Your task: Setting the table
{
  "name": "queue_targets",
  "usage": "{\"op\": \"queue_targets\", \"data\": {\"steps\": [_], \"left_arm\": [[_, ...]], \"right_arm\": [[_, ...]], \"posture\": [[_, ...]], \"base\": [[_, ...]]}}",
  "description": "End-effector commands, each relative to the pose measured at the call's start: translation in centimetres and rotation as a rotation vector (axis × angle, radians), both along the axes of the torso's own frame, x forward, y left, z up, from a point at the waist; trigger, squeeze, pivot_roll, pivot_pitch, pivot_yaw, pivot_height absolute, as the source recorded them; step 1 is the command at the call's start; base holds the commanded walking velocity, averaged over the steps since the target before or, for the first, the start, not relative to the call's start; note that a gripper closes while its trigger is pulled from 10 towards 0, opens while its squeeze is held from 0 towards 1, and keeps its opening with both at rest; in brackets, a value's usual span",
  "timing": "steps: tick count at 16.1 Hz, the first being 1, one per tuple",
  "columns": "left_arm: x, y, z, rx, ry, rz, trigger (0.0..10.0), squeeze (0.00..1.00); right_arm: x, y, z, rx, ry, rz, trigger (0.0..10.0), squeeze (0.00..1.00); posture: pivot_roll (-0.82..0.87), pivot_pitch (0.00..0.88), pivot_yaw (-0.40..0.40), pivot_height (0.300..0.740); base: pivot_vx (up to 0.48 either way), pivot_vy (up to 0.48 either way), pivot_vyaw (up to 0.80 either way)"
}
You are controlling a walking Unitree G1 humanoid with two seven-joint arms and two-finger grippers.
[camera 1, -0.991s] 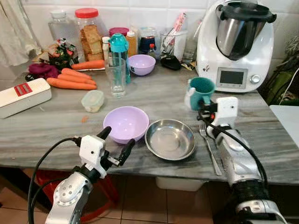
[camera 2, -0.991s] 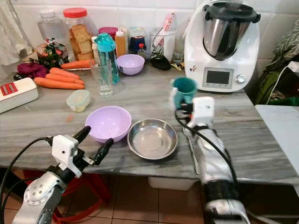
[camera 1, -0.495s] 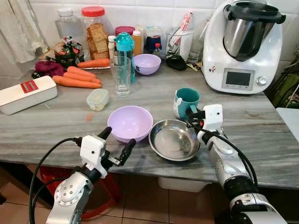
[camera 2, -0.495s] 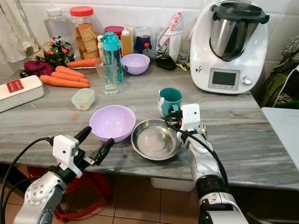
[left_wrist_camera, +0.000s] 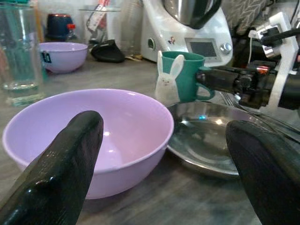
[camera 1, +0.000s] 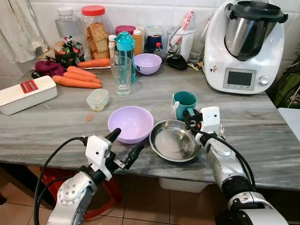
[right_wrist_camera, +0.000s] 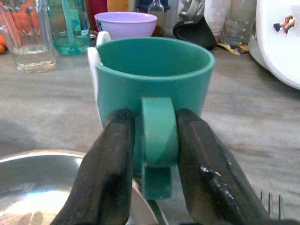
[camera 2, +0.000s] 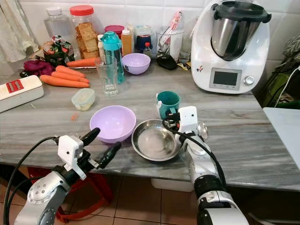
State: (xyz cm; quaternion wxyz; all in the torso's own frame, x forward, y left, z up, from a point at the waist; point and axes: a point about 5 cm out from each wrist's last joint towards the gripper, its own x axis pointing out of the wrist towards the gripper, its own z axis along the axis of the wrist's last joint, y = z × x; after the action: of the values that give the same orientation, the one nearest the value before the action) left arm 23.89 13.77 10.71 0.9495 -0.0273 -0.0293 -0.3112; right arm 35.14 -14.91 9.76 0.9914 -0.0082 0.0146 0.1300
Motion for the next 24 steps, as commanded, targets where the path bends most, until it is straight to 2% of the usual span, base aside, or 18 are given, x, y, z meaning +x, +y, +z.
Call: {"op": "queue_targets", "data": {"steps": [1, 6, 10, 12, 15, 17, 19, 20, 21, 22, 23, 24], "left_arm": [[-0.1, 0.0, 0.3, 0.006, -0.007, -0.013, 10.0, 0.0], [0.1, -0.1, 0.4, 0.011, -0.007, -0.029, 10.0, 0.0], [0.2, -0.1, 0.4, 0.009, -0.013, -0.014, 10.0, 0.0], [0.3, -0.1, 0.5, 0.007, -0.014, -0.009, 10.0, 0.0], [0.6, -0.6, 0.6, -0.011, -0.02, -0.01, 10.0, 0.0], [0.9, -1.0, 0.7, -0.032, -0.023, -0.002, 10.0, 0.0], [1.8, -1.2, 1.0, -0.054, -0.043, 0.071, 10.0, 0.0], [2.1, -1.0, 1.0, -0.053, -0.052, 0.107, 10.0, 0.0], [2.7, 0.0, 1.3, -0.053, -0.082, 0.216, 10.0, 0.0], [3.1, 0.6, 1.2, -0.046, -0.079, 0.284, 10.0, 0.0], [3.5, 0.8, 1.1, -0.037, -0.075, 0.313, 10.0, 0.0], [4.1, 1.3, 1.1, -0.013, -0.073, 0.376, 10.0, 0.0]], "right_arm": [[0.3, 0.1, 0.4, -0.009, -0.013, 0.009, 10.0, 1.0], [0.3, -0.1, 0.5, 0.0, -0.035, 0.004, 10.0, 1.0], [0.1, -0.3, 2.7, 0.047, -0.149, -0.027, 10.0, 1.0], [-0.2, -0.3, 3.0, 0.052, -0.171, -0.036, 10.0, 1.0], [-2.3, 0.1, 3.1, 0.033, -0.226, -0.058, 10.0, 1.0], [-3.9, -0.4, 2.5, 0.009, -0.24, -0.144, 10.0, 1.0], [-5.9, -0.4, 1.6, -0.028, -0.226, -0.166, 10.0, 1.0], [-6.3, -0.4, 1.6, -0.039, -0.226, -0.169, 10.0, 1.0], [-6.9, -0.5, 1.1, -0.083, -0.204, -0.175, 10.0, 1.0], [-7.2, -0.5, 0.7, -0.111, -0.195, -0.171, 10.0, 0.77], [-7.4, -0.6, 0.7, -0.123, -0.196, -0.17, 10.0, 0.0], [-7.5, -0.5, 0.8, -0.14, -0.198, -0.172, 10.0, 0.0]], "posture": [[0.04, 0.0, -0.02, 0.74], [0.03, 0.0, -0.019, 0.74], [0.03, 0.0, -0.022, 0.74], [0.02, 0.0, -0.02, 0.74], [0.01, 0.0, -0.017, 0.74], [0.0, 0.0, -0.013, 0.74], [-0.02, 0.0, -0.009, 0.74], [-0.02, 0.0, -0.008, 0.74], [-0.03, 0.0, -0.006, 0.74], [-0.03, 0.0, -0.006, 0.74], [-0.03, 0.0, -0.006, 0.74], [-0.03, 0.0, -0.004, 0.74]], "base": [[0.0, 0.0, 0.0], [0.0, 0.0, 0.0], [0.0, 0.0, 0.0], [0.0, 0.0, 0.0], [0.0, 0.0, 0.0], [0.0, 0.0, 0.0], [0.0, 0.0, 0.0], [0.0, 0.0, 0.0], [0.0, 0.0, 0.0], [0.0, 0.0, 0.0], [0.0, 0.0, 0.0], [0.0, 0.0, 0.8]]}}
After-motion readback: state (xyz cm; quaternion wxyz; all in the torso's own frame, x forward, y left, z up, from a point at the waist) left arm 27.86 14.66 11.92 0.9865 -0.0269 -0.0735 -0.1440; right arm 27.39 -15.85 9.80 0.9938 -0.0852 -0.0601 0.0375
